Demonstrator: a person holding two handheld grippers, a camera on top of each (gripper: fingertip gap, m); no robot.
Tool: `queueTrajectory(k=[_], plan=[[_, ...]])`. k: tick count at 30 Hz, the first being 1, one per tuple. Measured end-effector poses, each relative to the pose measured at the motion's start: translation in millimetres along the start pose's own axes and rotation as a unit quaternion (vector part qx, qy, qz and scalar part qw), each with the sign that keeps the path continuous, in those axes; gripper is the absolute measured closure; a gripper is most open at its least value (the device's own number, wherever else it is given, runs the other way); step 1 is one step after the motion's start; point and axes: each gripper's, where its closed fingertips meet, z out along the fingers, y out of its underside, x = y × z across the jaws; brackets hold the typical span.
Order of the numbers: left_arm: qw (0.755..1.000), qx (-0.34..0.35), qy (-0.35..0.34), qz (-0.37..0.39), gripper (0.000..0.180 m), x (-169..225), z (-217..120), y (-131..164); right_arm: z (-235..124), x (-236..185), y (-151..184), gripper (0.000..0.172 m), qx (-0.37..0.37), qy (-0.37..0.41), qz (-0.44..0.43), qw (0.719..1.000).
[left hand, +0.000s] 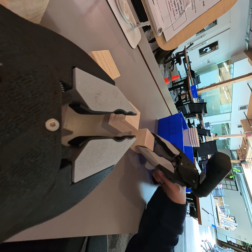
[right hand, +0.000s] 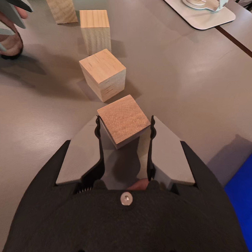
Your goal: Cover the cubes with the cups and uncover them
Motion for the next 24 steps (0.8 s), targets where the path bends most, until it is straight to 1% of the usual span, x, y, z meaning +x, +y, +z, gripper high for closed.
queueTrajectory(k=[3, 6, 8, 10, 13, 16, 18, 20, 22, 24], plan=[[1.0, 0.0, -0.001, 0.0, 0.154, -0.5, -0.2, -0.1, -1.2, -3.7, -1.5, 0.103, 0.003, -0.015, 0.001, 1.0], [1.0, -0.002, 0.0, -0.001, 0.154, -0.4, 0.4, 0.5, -2.6, -13.7, -10.8, 0.112, 0.026, -0.046, 0.0, 0.999], [1.0, -0.002, 0.0, -0.001, 0.154, -0.5, 0.4, 0.5, -4.8, -23.2, -16.6, 0.115, 0.042, -0.069, -0.008, 0.997], [1.0, 0.0, -0.002, -0.001, 0.154, -1.0, 0.0, 0.0, -5.4, -27.0, -18.6, 0.116, 0.049, -0.07, -0.022, 0.996], [1.0, 0.002, -0.004, -0.002, 0.154, -1.8, -0.4, -0.7, -4.9, -20.8, -21.9, 0.113, 0.058, -0.04, -0.019, 0.997], [1.0, 0.0, -0.002, -0.003, 0.154, -1.8, -0.1, -0.3, -6.6, -18.9, -26.1, 0.108, 0.071, -0.031, -0.001, 0.997], [1.0, 0.001, -0.003, -0.002, 0.154, -1.8, -0.2, -0.4, -6.7, -18.4, -26.1, 0.108, 0.076, -0.024, -0.008, 0.997], [1.0, 0.002, -0.004, -0.001, 0.154, -1.9, -0.4, -0.7, -3.6, -18.4, -21.3, 0.106, 0.068, -0.023, -0.018, 0.997], [1.0, 0.003, -0.005, 0.001, 0.154, -2.0, -0.5, -0.8, 0.0, -19.2, -17.7, 0.105, 0.061, -0.036, -0.007, 0.997], [1.0, 0.003, -0.006, 0.002, 0.154, -1.7, -0.8, -0.9, 0.7, -24.5, -17.2, 0.118, 0.061, -0.064, 0.007, 0.996]])
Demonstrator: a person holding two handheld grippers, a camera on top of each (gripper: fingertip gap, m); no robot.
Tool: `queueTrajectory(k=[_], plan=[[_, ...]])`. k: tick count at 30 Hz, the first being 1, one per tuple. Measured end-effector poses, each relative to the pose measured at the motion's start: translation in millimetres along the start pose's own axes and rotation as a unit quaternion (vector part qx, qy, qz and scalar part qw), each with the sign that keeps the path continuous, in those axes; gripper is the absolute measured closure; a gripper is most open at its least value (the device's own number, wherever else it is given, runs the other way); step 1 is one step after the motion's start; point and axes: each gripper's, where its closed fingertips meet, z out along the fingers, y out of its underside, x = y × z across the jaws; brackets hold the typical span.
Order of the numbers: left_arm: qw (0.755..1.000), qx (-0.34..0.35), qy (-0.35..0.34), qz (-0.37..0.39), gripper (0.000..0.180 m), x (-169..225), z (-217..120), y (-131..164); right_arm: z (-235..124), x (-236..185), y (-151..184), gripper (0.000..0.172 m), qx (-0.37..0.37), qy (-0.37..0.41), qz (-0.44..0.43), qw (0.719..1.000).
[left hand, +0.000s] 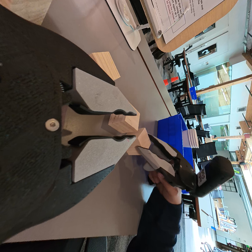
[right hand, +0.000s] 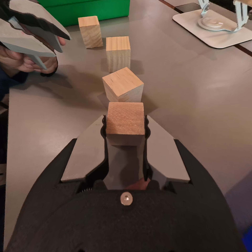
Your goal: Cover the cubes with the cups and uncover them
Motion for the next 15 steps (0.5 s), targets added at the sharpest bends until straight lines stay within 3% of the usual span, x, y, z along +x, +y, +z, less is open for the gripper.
queueTrajectory(k=[15], plan=[[1.0, 0.009, -0.007, 0.001, 0.155, -1.7, -2.0, -2.3, 5.0, -1.1, -0.7, 0.115, 0.007, 0.015, -0.006, 1.0]])
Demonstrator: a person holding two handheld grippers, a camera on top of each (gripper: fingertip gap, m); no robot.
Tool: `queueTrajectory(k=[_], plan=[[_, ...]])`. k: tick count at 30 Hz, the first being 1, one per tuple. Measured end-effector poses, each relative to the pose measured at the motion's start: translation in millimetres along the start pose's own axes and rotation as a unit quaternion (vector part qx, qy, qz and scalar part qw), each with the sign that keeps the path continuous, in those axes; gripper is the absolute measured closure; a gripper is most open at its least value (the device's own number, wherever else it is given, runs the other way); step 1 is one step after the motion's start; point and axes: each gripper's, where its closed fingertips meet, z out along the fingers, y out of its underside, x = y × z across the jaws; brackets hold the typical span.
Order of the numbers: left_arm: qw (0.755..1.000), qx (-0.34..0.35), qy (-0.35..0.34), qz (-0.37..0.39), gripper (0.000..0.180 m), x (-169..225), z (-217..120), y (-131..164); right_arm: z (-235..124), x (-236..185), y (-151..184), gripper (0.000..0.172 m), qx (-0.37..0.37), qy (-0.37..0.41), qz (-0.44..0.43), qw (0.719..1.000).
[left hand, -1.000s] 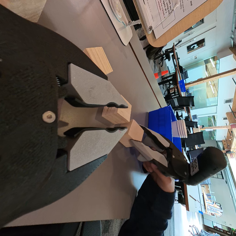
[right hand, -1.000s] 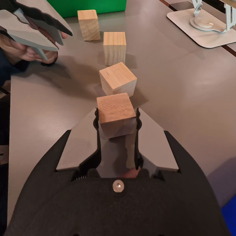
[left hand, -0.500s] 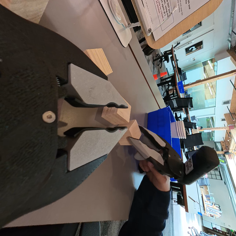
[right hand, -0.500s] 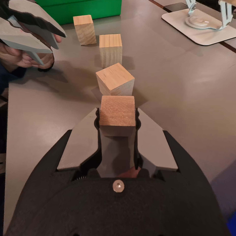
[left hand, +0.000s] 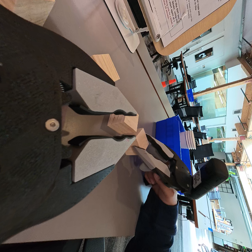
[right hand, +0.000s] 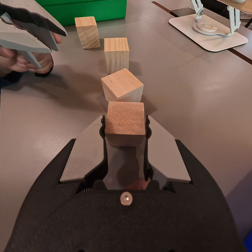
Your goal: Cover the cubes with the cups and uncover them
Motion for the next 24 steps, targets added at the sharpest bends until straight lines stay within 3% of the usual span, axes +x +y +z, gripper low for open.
queueTrajectory(k=[15, 19, 24], plan=[[1.0, -0.002, 0.0, 0.002, 0.155, 0.6, 0.5, 0.8, 3.9, 4.9, -6.5, 0.116, -0.005, 0.018, 0.005, 1.0], [1.0, -0.002, 0.001, -0.001, 0.155, 0.2, 0.3, 0.6, -4.4, 7.5, -17.4, 0.116, 0.033, 0.026, 0.011, 0.999], [1.0, -0.001, 0.0, 0.004, 0.155, 1.2, 0.1, 0.2, -36.9, -26.8, -39.6, 0.116, 0.094, 0.025, 0.038, 0.994]])
